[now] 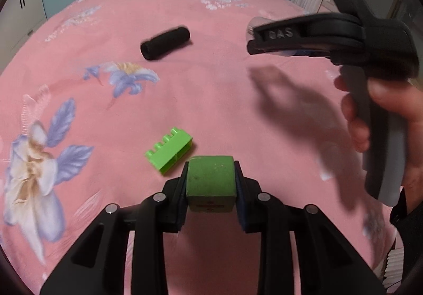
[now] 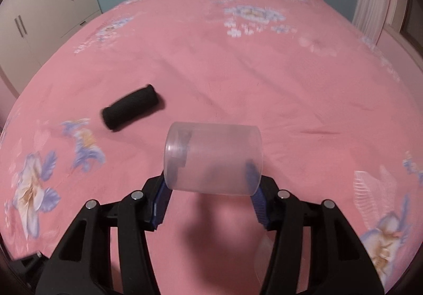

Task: Collect trash
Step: 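Carry the green block and clear cup down over the bin with both tools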

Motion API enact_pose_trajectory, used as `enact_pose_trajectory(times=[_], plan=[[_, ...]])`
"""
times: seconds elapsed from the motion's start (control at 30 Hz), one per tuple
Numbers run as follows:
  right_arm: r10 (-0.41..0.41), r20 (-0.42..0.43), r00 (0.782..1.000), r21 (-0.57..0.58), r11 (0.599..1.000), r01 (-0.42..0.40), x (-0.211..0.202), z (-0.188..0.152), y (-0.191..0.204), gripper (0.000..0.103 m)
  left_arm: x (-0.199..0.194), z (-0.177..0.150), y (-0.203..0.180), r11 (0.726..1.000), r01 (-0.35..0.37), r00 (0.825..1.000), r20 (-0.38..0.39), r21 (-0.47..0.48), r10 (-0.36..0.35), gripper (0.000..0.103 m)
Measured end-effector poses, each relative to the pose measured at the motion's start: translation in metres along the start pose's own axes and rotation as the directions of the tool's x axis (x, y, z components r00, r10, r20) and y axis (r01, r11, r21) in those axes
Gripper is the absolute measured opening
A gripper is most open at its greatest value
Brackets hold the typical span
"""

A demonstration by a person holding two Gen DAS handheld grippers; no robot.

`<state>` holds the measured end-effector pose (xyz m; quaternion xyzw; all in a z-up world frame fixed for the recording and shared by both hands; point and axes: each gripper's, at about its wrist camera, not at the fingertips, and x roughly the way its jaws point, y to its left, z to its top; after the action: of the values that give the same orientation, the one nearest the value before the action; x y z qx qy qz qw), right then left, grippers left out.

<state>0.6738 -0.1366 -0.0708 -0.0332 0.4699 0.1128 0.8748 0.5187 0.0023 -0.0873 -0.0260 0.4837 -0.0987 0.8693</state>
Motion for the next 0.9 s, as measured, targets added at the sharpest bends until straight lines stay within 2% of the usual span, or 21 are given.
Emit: enact_pose_trajectory(times=[0.2,0.4,0.63,0.9], plan=[[-0.002,0.084,0.996,-0.05,0.999,0.006,-0.086,-0.013,0.009,0.054,-0.066,-0.008,-0.005,0.999,-0.038,0.996,0.088,0.03,0.036,0.032],[-0.009,0.173,0.985,-0.1,0.995,0.026,-0.182,-0.033,0.02,0.054,-0.141,-0.017,-0.012,0.995,-0.093,0.98,0.179,0.042,0.084,0.032],[0.0,0.267,0.964,-0.13,0.991,0.036,-0.283,-0.057,0.026,0.054,-0.224,-0.026,-0.017,0.992,-0.112,0.959,0.267,0.048,0.096,0.032],[-0.009,0.351,0.936,-0.191,0.978,0.081,-0.377,-0.091,0.044,0.054,-0.302,-0.042,-0.025,0.98,-0.188,0.919,0.364,0.069,0.15,0.032]])
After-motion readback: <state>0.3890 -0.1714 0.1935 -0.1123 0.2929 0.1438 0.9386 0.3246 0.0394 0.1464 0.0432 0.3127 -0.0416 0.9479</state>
